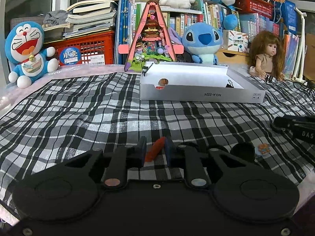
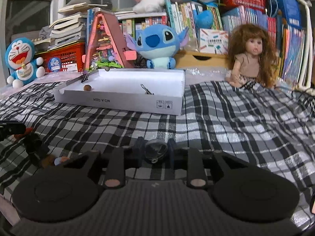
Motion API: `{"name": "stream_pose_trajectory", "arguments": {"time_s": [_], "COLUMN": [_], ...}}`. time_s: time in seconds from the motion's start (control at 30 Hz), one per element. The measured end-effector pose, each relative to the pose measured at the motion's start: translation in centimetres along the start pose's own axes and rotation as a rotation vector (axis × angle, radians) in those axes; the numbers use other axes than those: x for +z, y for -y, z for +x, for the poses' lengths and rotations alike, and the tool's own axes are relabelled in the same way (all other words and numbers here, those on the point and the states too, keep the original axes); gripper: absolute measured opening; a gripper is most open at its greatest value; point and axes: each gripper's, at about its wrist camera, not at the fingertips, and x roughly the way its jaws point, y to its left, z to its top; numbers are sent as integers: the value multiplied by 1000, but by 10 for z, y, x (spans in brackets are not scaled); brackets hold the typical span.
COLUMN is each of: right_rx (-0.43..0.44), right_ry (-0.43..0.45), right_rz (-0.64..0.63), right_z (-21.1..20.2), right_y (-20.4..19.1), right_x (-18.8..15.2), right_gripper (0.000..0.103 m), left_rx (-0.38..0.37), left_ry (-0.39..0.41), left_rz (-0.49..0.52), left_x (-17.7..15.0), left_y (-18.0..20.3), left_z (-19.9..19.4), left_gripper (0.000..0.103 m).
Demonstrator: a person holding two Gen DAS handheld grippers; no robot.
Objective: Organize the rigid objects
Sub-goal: 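Carry the crayon and clear piece toward the white box with both tools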
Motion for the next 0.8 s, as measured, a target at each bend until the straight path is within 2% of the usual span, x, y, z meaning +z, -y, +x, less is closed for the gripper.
{"name": "stream_pose_trajectory", "arguments": {"time_s": [0.47, 0.67, 0.8], "right_rx": [3, 15, 18], "right_ry": [68, 50, 48], "right_rz": [13, 30, 26], "right_z": [-26, -25, -26], "right_y": [0, -1, -3], "right_x": [5, 1, 0], "right_gripper": [30, 30, 30], "left_rx": [-4, 24, 72], "left_ry": [-8, -27, -29], "left_rz": [-1, -17, -15], "left_x": [-10, -11, -10], "left_y": [4, 0, -12], "left_z": [-6, -3, -3], "left_gripper": [18, 22, 23]}}
